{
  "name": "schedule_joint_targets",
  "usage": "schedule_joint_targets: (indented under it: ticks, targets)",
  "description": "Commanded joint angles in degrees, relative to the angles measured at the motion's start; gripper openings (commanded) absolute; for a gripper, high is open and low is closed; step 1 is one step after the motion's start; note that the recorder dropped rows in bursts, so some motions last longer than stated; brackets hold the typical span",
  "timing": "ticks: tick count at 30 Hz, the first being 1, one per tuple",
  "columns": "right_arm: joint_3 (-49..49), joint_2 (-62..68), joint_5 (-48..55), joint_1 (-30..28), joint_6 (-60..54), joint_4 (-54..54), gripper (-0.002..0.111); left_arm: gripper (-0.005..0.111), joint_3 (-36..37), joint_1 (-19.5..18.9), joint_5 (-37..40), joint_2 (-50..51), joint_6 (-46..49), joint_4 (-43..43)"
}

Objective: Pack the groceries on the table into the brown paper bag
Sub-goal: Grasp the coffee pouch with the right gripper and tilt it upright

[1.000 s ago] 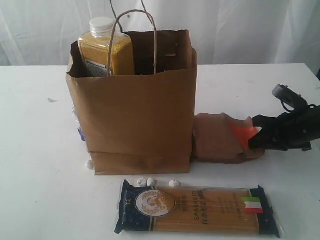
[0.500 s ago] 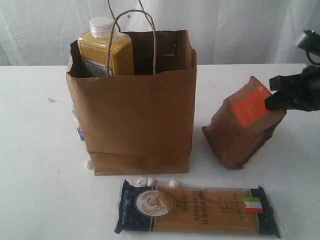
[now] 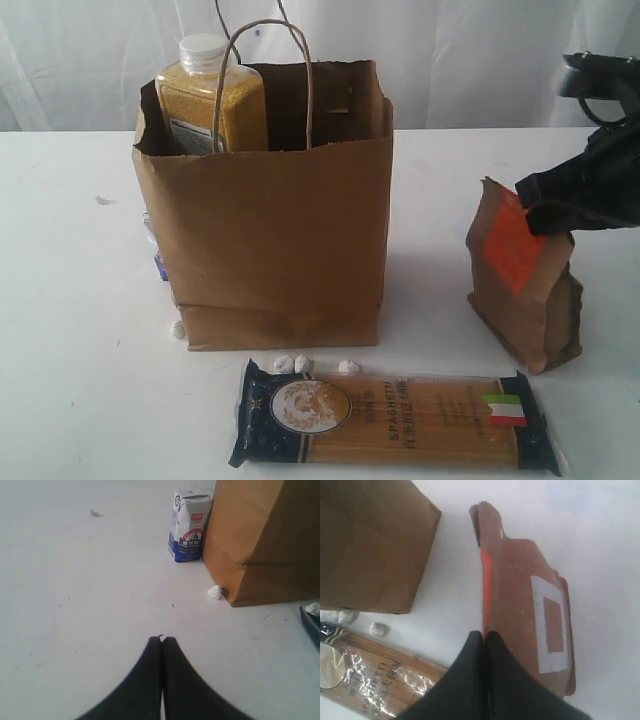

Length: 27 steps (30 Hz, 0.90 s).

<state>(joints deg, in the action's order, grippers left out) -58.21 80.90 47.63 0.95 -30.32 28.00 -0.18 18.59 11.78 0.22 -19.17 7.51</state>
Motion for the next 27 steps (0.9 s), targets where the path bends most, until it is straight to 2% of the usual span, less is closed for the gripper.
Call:
schedule_joint_targets:
  ticks: [1, 2, 5, 8, 14, 27]
  targets:
    - [0.03, -0.31, 1.77, 0.15, 4.26, -6.23, 0.008, 0.000, 0.18, -0.29, -0.11, -0.22, -0.06, -0.11]
    - [0.03, -0.31, 2.02, 0.15, 4.58, -6.68, 0.014, 0.000, 0.18, -0.29, -0.11, -0.22, -0.06, -0.11]
    - [0.03, -0.31, 2.68, 0.15, 5.12, -6.82, 0.047, 0.000, 0.18, -0.29, -0.11, -0.22, -0.06, -0.11]
    - [0.03, -0.81, 2.18, 0.15, 5.12, -6.92, 0.062, 0.000, 0.18, -0.29, -0.11, -0.22, -0.06, -0.11]
    - [0.03, -4.34, 0.01, 0.15, 5.12, -7.05, 0.063, 0.000, 0.18, -0.29, -0.11, -0.22, -0.06, -0.11]
    - [0.03, -12.07, 1.87, 0.15, 5.64, -7.74, 0.063, 0.000, 0.18, -0.29, -0.11, -0.22, -0.06, -0.11]
